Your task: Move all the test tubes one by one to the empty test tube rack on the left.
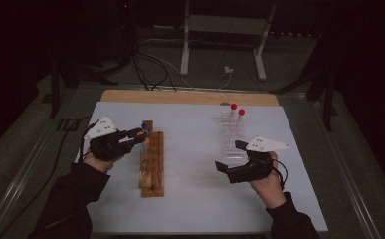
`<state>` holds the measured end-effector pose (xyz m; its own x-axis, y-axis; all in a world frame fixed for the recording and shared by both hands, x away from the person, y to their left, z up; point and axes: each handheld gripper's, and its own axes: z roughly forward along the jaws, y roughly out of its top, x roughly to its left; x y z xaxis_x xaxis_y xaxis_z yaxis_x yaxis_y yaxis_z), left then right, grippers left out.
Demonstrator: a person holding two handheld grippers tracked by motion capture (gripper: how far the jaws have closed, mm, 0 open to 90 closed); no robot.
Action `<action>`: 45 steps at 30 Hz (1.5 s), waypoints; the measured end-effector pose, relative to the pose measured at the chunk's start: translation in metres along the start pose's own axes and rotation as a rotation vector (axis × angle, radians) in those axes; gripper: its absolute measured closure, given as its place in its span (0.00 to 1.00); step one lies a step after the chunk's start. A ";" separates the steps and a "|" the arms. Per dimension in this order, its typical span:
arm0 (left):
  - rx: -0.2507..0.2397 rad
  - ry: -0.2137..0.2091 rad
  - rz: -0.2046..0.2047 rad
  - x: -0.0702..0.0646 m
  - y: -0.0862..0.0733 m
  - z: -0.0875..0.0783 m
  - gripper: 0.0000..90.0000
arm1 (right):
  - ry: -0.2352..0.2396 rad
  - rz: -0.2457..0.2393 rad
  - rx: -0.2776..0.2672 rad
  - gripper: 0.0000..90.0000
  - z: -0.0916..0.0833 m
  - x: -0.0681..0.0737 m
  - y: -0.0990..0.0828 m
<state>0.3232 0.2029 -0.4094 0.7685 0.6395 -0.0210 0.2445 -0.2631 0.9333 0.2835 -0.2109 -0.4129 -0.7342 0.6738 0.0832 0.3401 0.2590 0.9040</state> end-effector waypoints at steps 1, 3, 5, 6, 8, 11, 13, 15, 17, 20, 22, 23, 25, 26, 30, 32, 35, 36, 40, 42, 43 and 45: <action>0.000 0.000 0.000 0.000 0.000 0.000 0.80 | -0.001 -0.001 0.000 0.00 0.000 0.000 0.000; 0.010 -0.001 -0.003 0.000 -0.005 0.003 0.80 | -0.001 0.001 0.000 0.00 -0.001 -0.001 0.000; 0.018 -0.002 -0.009 0.001 -0.011 0.006 0.80 | -0.001 0.004 -0.003 0.00 -0.001 -0.001 0.000; 0.022 -0.001 -0.012 0.001 -0.013 0.007 0.80 | 0.003 0.008 -0.003 0.00 -0.001 -0.002 0.000; 0.029 -0.007 -0.021 0.002 -0.018 0.010 0.80 | 0.002 0.011 -0.003 0.00 -0.002 -0.003 -0.001; 0.042 -0.008 -0.021 0.001 -0.024 0.013 0.80 | 0.002 0.011 -0.003 0.00 -0.002 -0.003 -0.001; 0.055 -0.010 -0.016 0.000 -0.027 0.015 0.80 | 0.003 0.010 0.001 0.00 -0.001 -0.003 -0.001; 0.064 -0.008 -0.014 -0.001 -0.030 0.017 0.80 | 0.007 0.009 0.002 0.00 -0.001 -0.002 -0.001; 0.070 -0.007 -0.018 -0.001 -0.033 0.018 0.80 | 0.006 0.008 0.005 0.00 -0.001 -0.002 -0.001; 0.084 -0.008 -0.018 -0.001 -0.036 0.020 0.80 | 0.008 0.008 0.007 0.00 0.000 -0.002 -0.002; 0.086 -0.007 -0.016 -0.002 -0.037 0.021 0.80 | 0.009 0.008 0.006 0.00 0.000 -0.002 -0.002; 0.088 -0.008 -0.015 -0.002 -0.037 0.021 0.80 | 0.009 0.008 0.006 0.00 0.000 -0.002 -0.002; 0.092 -0.010 -0.020 -0.001 -0.036 0.021 0.80 | 0.009 0.009 0.008 0.00 0.000 -0.002 -0.002; 0.094 -0.012 -0.021 -0.001 -0.036 0.021 0.80 | 0.011 0.008 0.008 0.00 0.000 -0.002 -0.002; 0.095 -0.017 -0.020 -0.001 -0.036 0.020 0.79 | 0.011 0.007 0.007 0.00 0.000 -0.002 -0.001; 0.103 -0.018 -0.015 -0.001 -0.036 0.021 0.78 | 0.012 0.008 0.006 0.00 -0.001 -0.002 0.000; 0.115 -0.019 -0.010 -0.003 -0.038 0.023 0.76 | 0.010 0.008 0.002 0.00 -0.001 -0.002 0.001; 0.114 -0.017 -0.002 -0.004 -0.037 0.022 0.67 | 0.008 0.003 -0.003 0.00 -0.003 -0.003 0.003; 0.078 -0.007 0.010 -0.010 -0.032 0.014 0.49 | -0.001 -0.001 -0.018 0.00 -0.006 -0.005 0.009; 0.069 -0.006 0.012 -0.012 -0.031 0.011 0.42 | -0.009 -0.008 -0.023 0.00 -0.009 -0.007 0.013; 0.060 -0.010 0.015 -0.013 -0.029 0.008 0.38 | -0.016 -0.012 -0.027 0.00 -0.010 -0.008 0.015; 0.047 -0.004 0.021 -0.017 -0.027 0.002 0.32 | -0.022 -0.016 -0.028 0.00 -0.012 -0.010 0.018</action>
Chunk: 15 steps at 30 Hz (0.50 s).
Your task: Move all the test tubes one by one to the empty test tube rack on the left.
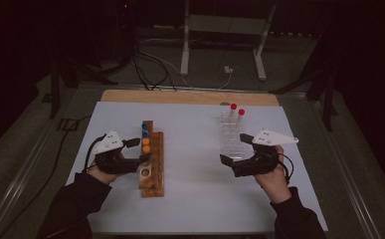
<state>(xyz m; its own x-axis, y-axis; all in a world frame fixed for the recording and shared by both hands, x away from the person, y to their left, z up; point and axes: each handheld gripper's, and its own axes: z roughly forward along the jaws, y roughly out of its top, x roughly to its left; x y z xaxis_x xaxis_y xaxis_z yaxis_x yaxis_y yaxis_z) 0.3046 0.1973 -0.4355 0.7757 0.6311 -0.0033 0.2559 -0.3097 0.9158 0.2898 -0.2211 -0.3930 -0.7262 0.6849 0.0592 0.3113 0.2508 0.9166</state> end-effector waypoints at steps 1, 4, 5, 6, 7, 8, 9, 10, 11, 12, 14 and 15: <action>-0.003 -0.007 -0.002 -0.001 0.001 -0.003 0.20 | -0.018 -0.006 -0.009 0.00 -0.003 -0.005 0.005; -0.010 -0.016 -0.012 -0.005 0.000 -0.009 0.15 | -0.030 0.003 -0.021 0.00 -0.005 -0.012 0.010; -0.010 -0.017 -0.016 -0.005 0.000 -0.011 0.08 | -0.057 0.011 -0.023 0.00 -0.005 -0.020 0.014; -0.010 -0.027 -0.017 -0.006 -0.001 -0.013 0.04 | -0.061 0.020 -0.024 0.00 -0.005 -0.025 0.015; -0.010 -0.036 -0.018 -0.006 -0.002 -0.014 0.02 | -0.068 0.027 -0.025 0.00 -0.005 -0.030 0.016; -0.011 -0.037 -0.020 -0.007 -0.003 -0.016 0.02 | -0.074 0.028 -0.022 0.00 -0.003 -0.035 0.016; -0.016 -0.046 -0.021 -0.007 -0.004 -0.018 0.01 | -0.083 0.033 -0.021 0.00 -0.003 -0.039 0.017; -0.028 -0.044 -0.019 -0.007 -0.006 -0.020 0.01 | -0.083 0.033 -0.021 0.00 -0.003 -0.039 0.017; -0.032 -0.040 -0.021 -0.007 -0.007 -0.021 0.01 | -0.101 0.035 -0.009 0.00 0.001 -0.048 0.016; -0.036 -0.043 -0.022 -0.007 -0.008 -0.023 0.01 | -0.107 0.036 0.002 0.00 0.004 -0.052 0.015; -0.046 -0.039 -0.024 -0.006 -0.009 -0.026 0.01 | -0.130 0.040 0.009 0.04 0.009 -0.062 0.013; -0.047 -0.040 -0.024 -0.006 -0.010 -0.027 0.01 | -0.130 0.040 0.009 0.04 0.009 -0.062 0.013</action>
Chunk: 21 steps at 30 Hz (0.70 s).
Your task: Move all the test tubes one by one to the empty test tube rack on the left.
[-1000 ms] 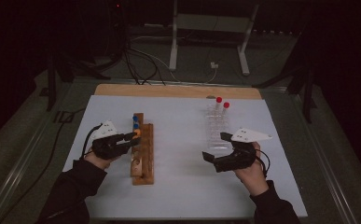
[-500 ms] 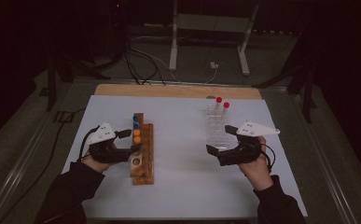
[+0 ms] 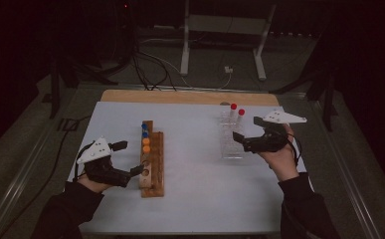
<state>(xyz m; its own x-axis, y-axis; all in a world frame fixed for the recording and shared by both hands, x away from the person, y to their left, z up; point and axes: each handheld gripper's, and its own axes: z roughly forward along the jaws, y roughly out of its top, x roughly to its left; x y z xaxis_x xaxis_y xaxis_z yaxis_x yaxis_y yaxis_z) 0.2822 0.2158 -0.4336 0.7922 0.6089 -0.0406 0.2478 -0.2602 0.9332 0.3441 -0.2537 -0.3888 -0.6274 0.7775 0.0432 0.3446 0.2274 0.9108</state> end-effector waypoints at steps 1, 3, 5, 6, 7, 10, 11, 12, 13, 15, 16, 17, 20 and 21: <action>-0.003 0.008 0.001 0.000 0.000 -0.001 0.01 | -0.013 0.000 0.007 0.04 0.004 -0.004 -0.002; -0.010 0.007 0.000 0.001 -0.001 -0.003 0.01 | -0.033 0.012 0.019 0.07 0.012 -0.013 -0.006; -0.010 0.008 -0.004 0.002 -0.002 -0.004 0.01 | -0.065 0.024 0.031 0.13 0.020 -0.022 -0.011; -0.013 0.013 -0.003 0.002 -0.002 -0.005 0.01 | -0.067 0.035 0.036 0.20 0.024 -0.026 -0.014; -0.015 0.014 -0.006 0.002 -0.002 -0.005 0.01 | -0.081 0.042 0.045 0.22 0.028 -0.030 -0.016; -0.018 0.020 -0.009 0.003 -0.003 -0.006 0.01 | -0.123 0.046 0.070 0.29 0.041 -0.040 -0.023; -0.019 0.016 -0.013 0.003 -0.003 -0.006 0.01 | -0.132 0.053 0.075 0.32 0.044 -0.044 -0.026; -0.021 0.021 -0.012 0.003 -0.003 -0.006 0.01 | -0.140 0.059 0.081 0.36 0.048 -0.048 -0.029; -0.022 0.019 -0.014 0.004 -0.003 -0.006 0.01 | -0.149 0.068 0.089 0.40 0.051 -0.052 -0.031; -0.018 0.023 -0.010 0.004 -0.003 -0.006 0.01 | -0.168 0.070 0.101 0.46 0.058 -0.058 -0.036; -0.018 0.018 -0.012 0.004 -0.003 -0.006 0.01 | -0.176 0.076 0.108 0.48 0.061 -0.061 -0.038; -0.015 0.018 -0.012 0.004 -0.004 -0.006 0.01 | -0.179 0.081 0.112 0.50 0.064 -0.064 -0.040; -0.015 0.019 -0.015 0.004 -0.004 -0.006 0.01 | -0.195 0.092 0.119 0.56 0.072 -0.069 -0.043; -0.017 0.018 -0.016 0.005 -0.004 -0.007 0.01 | -0.194 0.095 0.120 0.59 0.075 -0.071 -0.043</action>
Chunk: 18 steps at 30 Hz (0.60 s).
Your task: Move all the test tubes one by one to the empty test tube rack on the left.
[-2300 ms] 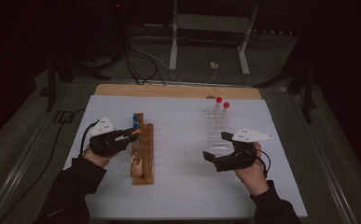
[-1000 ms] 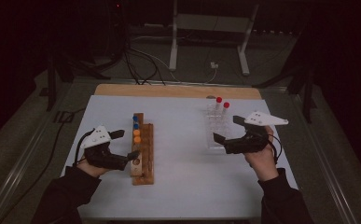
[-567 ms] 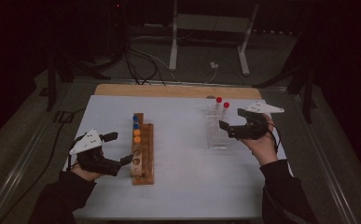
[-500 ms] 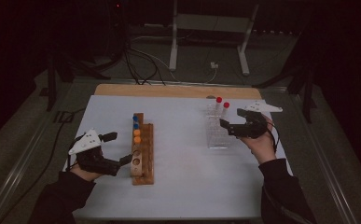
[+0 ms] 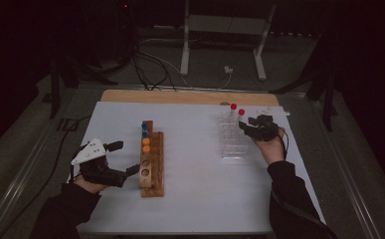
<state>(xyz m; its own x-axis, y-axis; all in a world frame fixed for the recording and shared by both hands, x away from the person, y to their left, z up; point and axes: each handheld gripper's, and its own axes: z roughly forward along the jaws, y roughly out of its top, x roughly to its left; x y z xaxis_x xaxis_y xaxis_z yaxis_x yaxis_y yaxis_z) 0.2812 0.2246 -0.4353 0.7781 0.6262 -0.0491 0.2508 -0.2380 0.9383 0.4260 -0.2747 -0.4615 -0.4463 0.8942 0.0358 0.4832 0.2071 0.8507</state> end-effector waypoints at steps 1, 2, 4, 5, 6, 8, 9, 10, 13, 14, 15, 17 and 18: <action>-0.001 -0.005 -0.004 0.000 0.000 0.000 0.01 | -0.009 -0.004 0.001 0.60 0.003 -0.001 0.000; -0.002 -0.001 -0.004 0.001 0.000 0.000 0.01 | -0.011 -0.003 0.002 0.61 0.005 -0.001 0.001; 0.001 -0.003 -0.004 0.001 0.000 0.000 0.01 | -0.019 -0.012 0.013 0.65 0.011 -0.002 0.002; 0.002 -0.002 -0.004 0.001 -0.001 0.000 0.01 | -0.023 -0.017 0.019 0.67 0.013 -0.003 0.003; 0.001 -0.004 -0.006 0.001 -0.001 0.000 0.01 | -0.024 -0.020 0.022 0.67 0.015 -0.003 0.003; 0.004 -0.004 -0.004 0.001 -0.001 0.000 0.01 | -0.033 -0.025 0.031 0.71 0.020 -0.004 0.005; 0.002 -0.008 -0.005 0.001 -0.001 0.000 0.01 | -0.026 -0.022 0.030 0.71 0.022 -0.004 0.005; 0.003 -0.007 -0.004 0.002 -0.001 0.000 0.01 | -0.028 -0.024 0.029 0.72 0.023 -0.004 0.006; 0.001 -0.007 -0.008 0.002 -0.001 0.000 0.01 | -0.036 -0.034 0.037 0.75 0.028 -0.002 0.007; 0.003 -0.003 -0.005 0.002 -0.001 0.000 0.01 | -0.033 -0.033 0.038 0.78 0.029 -0.002 0.007; 0.002 -0.007 -0.007 0.002 -0.001 -0.001 0.01 | -0.031 -0.031 0.035 0.81 0.029 -0.001 0.007; 0.002 -0.004 -0.007 0.002 -0.001 -0.001 0.01 | -0.032 -0.037 0.030 0.83 0.030 0.001 0.007; 0.002 -0.008 -0.009 0.003 -0.001 -0.001 0.01 | -0.032 -0.037 0.030 0.83 0.030 0.001 0.007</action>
<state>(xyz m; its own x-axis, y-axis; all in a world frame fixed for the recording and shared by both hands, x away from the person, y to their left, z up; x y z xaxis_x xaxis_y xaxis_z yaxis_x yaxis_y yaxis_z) 0.2826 0.2269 -0.4363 0.7804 0.6223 -0.0606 0.2592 -0.2338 0.9371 0.4516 -0.2608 -0.4712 -0.4401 0.8978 -0.0128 0.4892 0.2517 0.8350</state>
